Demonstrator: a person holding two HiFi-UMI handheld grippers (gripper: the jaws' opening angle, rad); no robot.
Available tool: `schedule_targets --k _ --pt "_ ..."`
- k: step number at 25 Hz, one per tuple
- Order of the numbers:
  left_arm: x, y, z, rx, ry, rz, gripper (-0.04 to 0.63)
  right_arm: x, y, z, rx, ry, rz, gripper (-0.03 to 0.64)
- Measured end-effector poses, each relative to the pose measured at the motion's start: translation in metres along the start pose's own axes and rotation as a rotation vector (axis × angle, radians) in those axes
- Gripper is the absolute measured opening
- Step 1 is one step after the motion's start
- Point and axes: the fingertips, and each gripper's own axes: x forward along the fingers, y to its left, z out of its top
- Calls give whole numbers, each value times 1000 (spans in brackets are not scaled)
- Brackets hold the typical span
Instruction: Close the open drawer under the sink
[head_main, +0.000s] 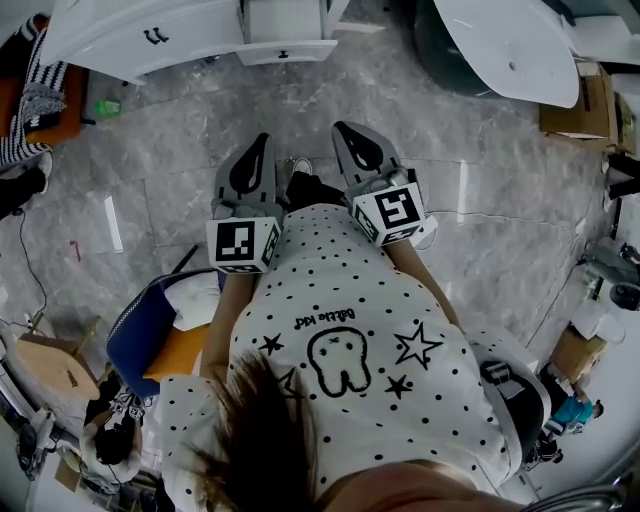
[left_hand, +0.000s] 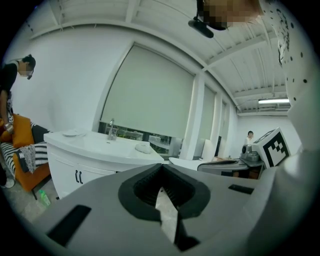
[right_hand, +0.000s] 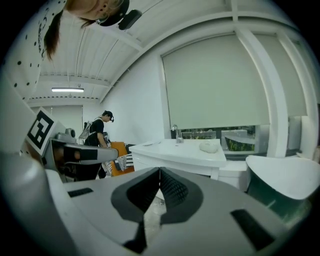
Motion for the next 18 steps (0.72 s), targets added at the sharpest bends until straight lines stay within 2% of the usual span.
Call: schedule_targets --k 4,13,18 --pt "16 -12 3 15 -4 -4 6 1 -23 2 18 -11 -3 14" --pt "34 -8 2 -22 12 8 6 9 -41 -1 39 1 -14 14" --pt "51 9 2 -58 22 11 6 25 -50 -3 48 24 -36 14"
